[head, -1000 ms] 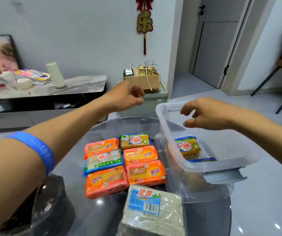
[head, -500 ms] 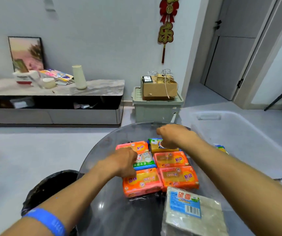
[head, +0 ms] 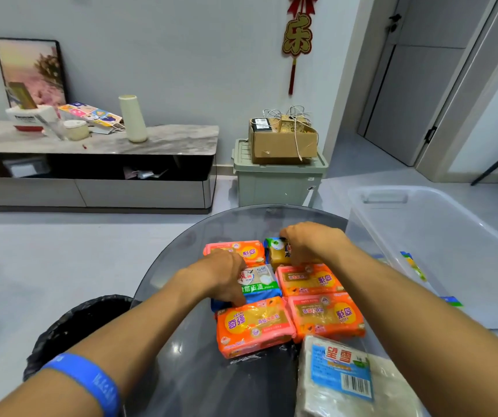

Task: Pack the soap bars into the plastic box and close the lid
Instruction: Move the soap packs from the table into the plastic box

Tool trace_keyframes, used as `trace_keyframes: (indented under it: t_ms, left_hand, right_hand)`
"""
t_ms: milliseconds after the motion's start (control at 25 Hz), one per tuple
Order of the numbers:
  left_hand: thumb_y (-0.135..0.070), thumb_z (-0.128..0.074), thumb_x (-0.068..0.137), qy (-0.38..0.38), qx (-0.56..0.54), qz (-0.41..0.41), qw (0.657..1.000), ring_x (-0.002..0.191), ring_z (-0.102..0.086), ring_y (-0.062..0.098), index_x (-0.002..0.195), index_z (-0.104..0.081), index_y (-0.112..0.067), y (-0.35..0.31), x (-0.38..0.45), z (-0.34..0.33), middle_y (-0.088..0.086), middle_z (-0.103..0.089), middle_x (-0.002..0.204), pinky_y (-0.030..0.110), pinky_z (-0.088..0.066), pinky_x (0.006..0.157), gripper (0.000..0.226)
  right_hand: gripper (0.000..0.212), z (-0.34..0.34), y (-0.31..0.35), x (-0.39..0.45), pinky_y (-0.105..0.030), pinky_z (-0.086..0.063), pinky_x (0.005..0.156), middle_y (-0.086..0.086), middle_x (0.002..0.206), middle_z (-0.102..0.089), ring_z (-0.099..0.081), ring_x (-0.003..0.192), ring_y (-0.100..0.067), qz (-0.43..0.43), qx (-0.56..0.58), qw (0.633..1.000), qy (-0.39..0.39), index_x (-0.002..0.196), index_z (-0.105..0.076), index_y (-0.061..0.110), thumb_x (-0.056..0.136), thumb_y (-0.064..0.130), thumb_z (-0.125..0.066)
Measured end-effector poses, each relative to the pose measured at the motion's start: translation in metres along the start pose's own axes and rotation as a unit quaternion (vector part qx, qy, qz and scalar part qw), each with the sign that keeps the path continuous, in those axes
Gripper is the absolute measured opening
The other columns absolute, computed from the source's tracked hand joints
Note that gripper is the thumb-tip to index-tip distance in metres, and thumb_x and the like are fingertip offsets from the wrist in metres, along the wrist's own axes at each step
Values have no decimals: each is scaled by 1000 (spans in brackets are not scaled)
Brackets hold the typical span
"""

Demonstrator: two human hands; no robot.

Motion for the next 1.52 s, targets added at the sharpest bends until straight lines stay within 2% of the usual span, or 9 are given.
trace_keyframes:
  t_ms: [240, 440, 720, 840, 1000, 1160, 1280, 1360, 1520]
  left_hand:
    - [-51, -82, 59, -17, -29, 7, 999, 86, -66, 13, 109, -64, -21, 9, -1, 1, -3, -70, 105, 34, -60, 76, 61]
    - [-54, -75, 51, -143, -4, 8, 990, 75, -61, 11, 92, -62, -25, 16, -35, 58, -6, -65, 89, 32, -58, 63, 52]
    - [-47, -83, 51, -320, -92, 52, 941, 73, -62, 19, 90, -69, -22, 13, -92, 156, 0, -70, 85, 38, -55, 64, 49]
    - [-52, -78, 49, -351, -136, 32, 926, 70, -63, 19, 83, -68, -23, -32, -94, 188, -3, -71, 77, 38, -54, 62, 46]
    - [-48, -80, 49, -332, -133, -7, 934, 70, -62, 16, 85, -70, -21, -117, -57, 218, -2, -70, 78, 33, -51, 57, 46]
    - [-46, -81, 54, -264, -90, -59, 959, 70, -62, 16, 84, -69, -19, -206, 2, 210, -1, -69, 78, 29, -45, 52, 42]
    - [-50, -83, 52, -180, 6, -97, 979, 63, -57, 14, 76, -62, -20, -258, 46, 181, -3, -62, 71, 28, -41, 49, 44]
    - [-49, -86, 51, -123, 95, -108, 982, 62, -54, 15, 72, -54, -19, -280, 71, 156, -5, -54, 67, 29, -41, 51, 49]
    - [-35, -85, 65, -38, 247, -119, 961, 84, -63, 25, 100, -66, -14, -291, 107, 105, 4, -67, 92, 33, -46, 63, 45]
  right_hand:
    - [38, 4, -3, 1, -33, -43, 65, -9, 112, -67, -63, 95, -28, 0, -2, 999, -48, 113, -60, 17, 76, 19, -69]
    - [54, 46, -2, -22, -36, -47, 74, -7, 110, -60, -59, 95, -29, 16, 107, 979, -174, 110, -52, 16, 69, 42, -76]
    - [68, 167, -55, -130, -29, -55, 74, 3, 105, -62, -62, 89, -12, 63, 427, 845, -316, 126, -52, 19, 65, 30, -81]
    - [68, 190, -109, -189, -23, -55, 68, 10, 100, -58, -62, 88, -8, 72, 391, 852, -340, 125, -52, 21, 65, 30, -83]
    - [65, 156, -179, -237, -19, -53, 62, 10, 100, -61, -60, 85, -4, 30, 275, 910, -308, 121, -55, 25, 62, 28, -83]
    - [64, 96, -217, -244, -33, -60, 54, 6, 108, -61, -59, 85, -11, 13, 162, 960, -226, 121, -55, 30, 62, 35, -79]
    - [68, 66, -220, -233, -36, -55, 73, 5, 110, -63, -59, 89, -16, 32, 74, 978, -190, 124, -54, 30, 61, 42, -76]
    - [67, 52, -212, -223, -32, -49, 71, 7, 106, -62, -57, 87, -16, 62, 37, 983, -168, 124, -53, 32, 62, 46, -76]
    - [65, 34, -199, -210, -30, -49, 72, 12, 103, -60, -57, 86, -14, 102, 6, 986, -132, 120, -49, 37, 63, 51, -78]
Point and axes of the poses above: each hand's wrist, its own x-axis towards the middle knuckle, its own z-axis out of the back of the hand, y = z × x, the point moved 7 cm from there along x, towards the middle knuckle
